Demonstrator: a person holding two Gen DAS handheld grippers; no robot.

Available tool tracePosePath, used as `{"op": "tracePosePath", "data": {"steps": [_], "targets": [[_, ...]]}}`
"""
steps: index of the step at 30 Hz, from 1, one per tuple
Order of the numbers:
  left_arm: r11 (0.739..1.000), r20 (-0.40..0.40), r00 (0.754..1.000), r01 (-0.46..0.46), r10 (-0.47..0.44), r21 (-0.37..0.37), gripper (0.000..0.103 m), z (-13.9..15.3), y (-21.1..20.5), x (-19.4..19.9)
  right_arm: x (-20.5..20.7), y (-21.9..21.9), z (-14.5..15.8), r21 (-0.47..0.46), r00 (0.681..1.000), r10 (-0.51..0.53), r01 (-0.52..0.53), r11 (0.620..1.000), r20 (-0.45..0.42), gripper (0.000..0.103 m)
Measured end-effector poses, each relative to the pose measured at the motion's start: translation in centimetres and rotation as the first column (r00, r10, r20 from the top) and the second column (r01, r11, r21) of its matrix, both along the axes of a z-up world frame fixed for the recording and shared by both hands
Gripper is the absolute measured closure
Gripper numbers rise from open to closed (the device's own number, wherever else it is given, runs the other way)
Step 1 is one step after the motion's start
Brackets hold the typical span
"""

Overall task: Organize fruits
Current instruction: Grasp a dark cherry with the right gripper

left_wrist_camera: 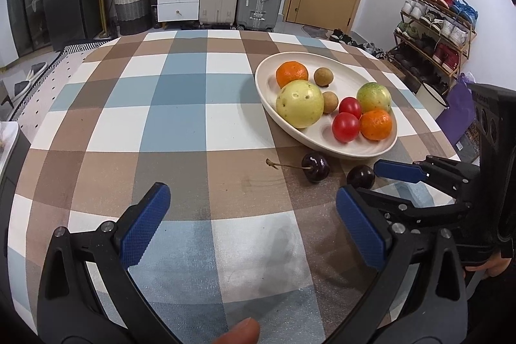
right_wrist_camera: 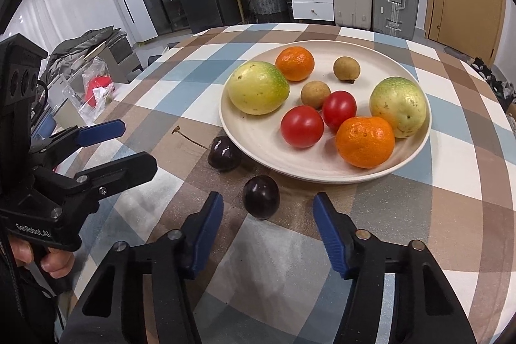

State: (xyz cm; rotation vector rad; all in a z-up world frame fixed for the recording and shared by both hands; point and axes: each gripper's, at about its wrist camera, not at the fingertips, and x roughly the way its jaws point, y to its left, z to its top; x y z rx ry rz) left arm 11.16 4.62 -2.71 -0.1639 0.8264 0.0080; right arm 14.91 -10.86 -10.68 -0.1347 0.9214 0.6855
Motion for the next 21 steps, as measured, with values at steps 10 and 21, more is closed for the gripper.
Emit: {"op": "tracePosePath", "data": {"steps": [10,21], "targets": [[1.0,-0.014,1.0,0.011,-0.011,0.004,0.001,-0.5,-0.4,0.4,-0.6,1.3,0.0,-0.041,0.999,0.025,-0.024,0.999,0.034,0.076],[1.0,-0.022,0.999,0.028,-0.028,-0.012,0.001,-0.6,-1.1,1.7,-1.6,-1.0,1.4,0.037,0.999,-0.014,0.013,0.999,0.036,0.079]]}}
